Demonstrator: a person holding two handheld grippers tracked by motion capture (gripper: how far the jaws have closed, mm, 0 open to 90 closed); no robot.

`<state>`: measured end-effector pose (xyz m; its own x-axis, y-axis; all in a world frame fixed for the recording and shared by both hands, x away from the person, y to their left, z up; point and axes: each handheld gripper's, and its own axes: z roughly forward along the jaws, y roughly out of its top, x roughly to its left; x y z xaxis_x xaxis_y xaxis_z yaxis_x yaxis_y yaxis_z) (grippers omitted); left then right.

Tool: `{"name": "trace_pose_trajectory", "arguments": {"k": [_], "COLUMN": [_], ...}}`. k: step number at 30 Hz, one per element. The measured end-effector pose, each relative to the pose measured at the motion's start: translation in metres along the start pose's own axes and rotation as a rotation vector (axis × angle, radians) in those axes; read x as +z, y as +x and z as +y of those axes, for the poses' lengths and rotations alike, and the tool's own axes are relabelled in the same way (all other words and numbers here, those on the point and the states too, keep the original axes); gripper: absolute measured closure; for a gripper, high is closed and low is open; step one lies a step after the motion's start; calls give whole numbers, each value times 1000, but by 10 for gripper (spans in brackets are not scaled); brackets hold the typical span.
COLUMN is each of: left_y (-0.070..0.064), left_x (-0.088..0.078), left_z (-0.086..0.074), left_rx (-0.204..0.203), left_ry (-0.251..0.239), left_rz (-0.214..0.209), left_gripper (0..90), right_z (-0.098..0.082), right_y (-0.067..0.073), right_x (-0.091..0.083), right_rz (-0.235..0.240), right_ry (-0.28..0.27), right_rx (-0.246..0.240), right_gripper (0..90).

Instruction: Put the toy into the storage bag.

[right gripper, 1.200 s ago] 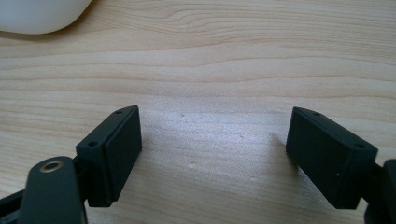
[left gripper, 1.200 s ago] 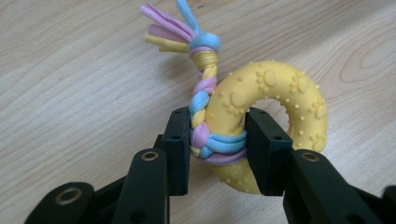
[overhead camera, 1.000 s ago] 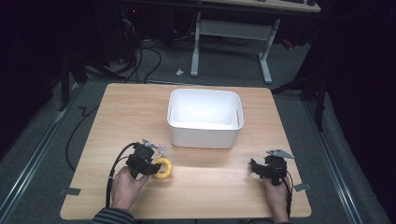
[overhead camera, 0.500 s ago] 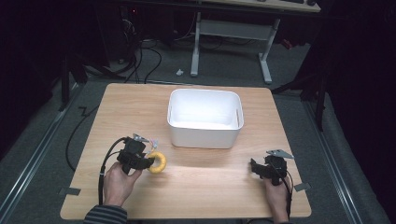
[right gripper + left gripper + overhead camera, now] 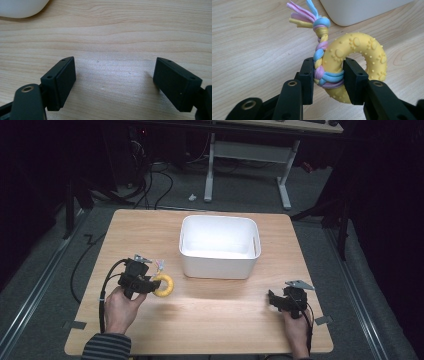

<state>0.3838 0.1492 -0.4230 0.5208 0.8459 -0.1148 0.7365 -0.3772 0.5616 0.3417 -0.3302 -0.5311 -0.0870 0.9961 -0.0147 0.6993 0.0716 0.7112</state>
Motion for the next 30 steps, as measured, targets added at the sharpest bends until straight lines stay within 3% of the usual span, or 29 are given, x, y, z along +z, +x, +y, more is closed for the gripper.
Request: {"name": "trace_pose_trajectory", "arguments": {"k": [7, 13, 30], "left_y": [5, 9, 14], "left_x": [-11, -16, -35], "left_z": [10, 15, 41], "left_rx": [1, -14, -9], "left_ry": [-10, -19, -40], "left_rz": [12, -4, -6], "left_gripper": [631, 631, 631], "right_z": [0, 0, 0], "right_y": [0, 0, 0], "right_x": [0, 0, 0], "right_rz": [0, 3, 3], "right_ry": [0, -1, -2], "right_rx": [0, -6, -9], "right_gripper": [183, 183, 183]}}
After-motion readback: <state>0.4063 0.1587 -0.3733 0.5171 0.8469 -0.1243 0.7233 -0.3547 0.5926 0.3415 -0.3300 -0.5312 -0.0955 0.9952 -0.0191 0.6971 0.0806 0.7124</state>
